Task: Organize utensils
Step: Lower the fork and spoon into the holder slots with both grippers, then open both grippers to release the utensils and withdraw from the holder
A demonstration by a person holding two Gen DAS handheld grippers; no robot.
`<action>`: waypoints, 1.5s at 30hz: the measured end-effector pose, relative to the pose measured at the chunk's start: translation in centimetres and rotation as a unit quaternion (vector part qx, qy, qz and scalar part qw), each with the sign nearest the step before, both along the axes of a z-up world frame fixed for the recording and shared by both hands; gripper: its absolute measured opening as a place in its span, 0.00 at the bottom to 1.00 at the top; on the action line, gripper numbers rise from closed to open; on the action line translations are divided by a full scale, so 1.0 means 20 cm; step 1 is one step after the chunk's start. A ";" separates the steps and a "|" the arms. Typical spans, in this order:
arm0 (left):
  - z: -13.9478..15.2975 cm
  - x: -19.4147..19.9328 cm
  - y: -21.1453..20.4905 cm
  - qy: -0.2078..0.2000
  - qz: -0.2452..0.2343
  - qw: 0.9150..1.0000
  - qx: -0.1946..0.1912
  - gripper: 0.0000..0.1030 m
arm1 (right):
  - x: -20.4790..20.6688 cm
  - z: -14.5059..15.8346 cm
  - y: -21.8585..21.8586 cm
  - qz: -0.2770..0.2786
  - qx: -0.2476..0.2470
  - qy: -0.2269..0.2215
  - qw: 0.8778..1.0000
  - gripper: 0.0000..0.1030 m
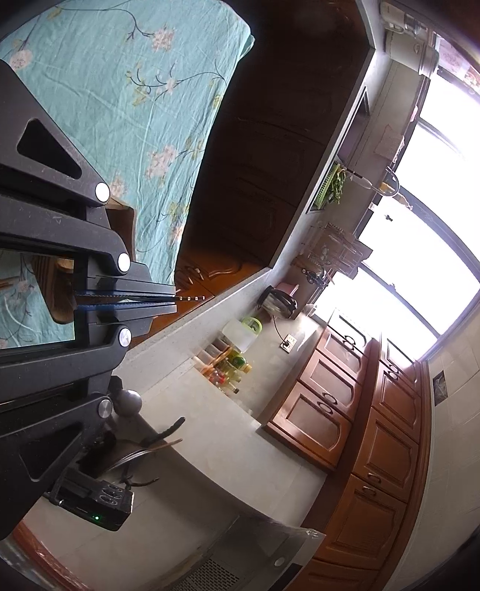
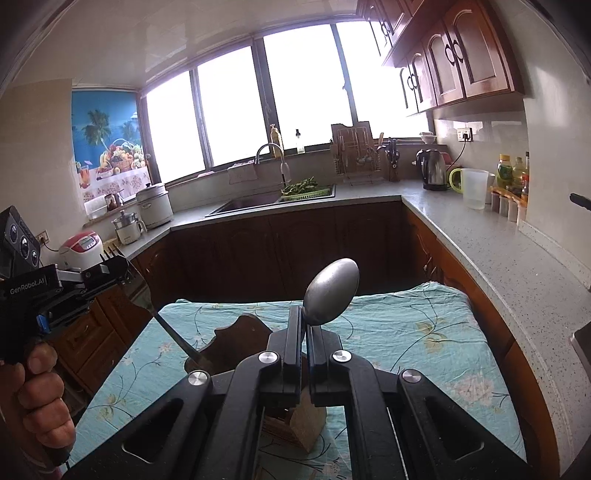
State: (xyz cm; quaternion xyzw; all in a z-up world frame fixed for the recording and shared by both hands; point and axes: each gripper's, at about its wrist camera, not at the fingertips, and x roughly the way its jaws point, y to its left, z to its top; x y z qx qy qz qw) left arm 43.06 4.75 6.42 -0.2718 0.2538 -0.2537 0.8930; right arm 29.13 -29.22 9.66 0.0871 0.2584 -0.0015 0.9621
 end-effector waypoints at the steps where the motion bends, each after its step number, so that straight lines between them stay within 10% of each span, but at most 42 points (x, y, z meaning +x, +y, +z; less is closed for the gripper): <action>1: -0.04 0.04 0.00 0.003 0.000 1.000 -0.004 0.00 | 0.02 -0.03 0.01 0.002 -0.004 0.007 1.000 0.02; 15: -0.34 0.28 -0.01 0.047 0.017 0.999 -0.008 0.01 | 0.15 -0.29 0.06 0.015 -0.011 0.066 0.998 0.02; 39: -0.31 0.12 0.00 0.064 0.035 0.997 0.006 0.11 | 0.14 -0.32 -0.01 0.008 0.030 0.071 0.997 0.08; 45: -0.28 0.06 0.03 0.058 0.045 0.997 0.007 0.32 | 0.09 -0.31 -0.04 0.002 0.054 0.062 0.997 0.38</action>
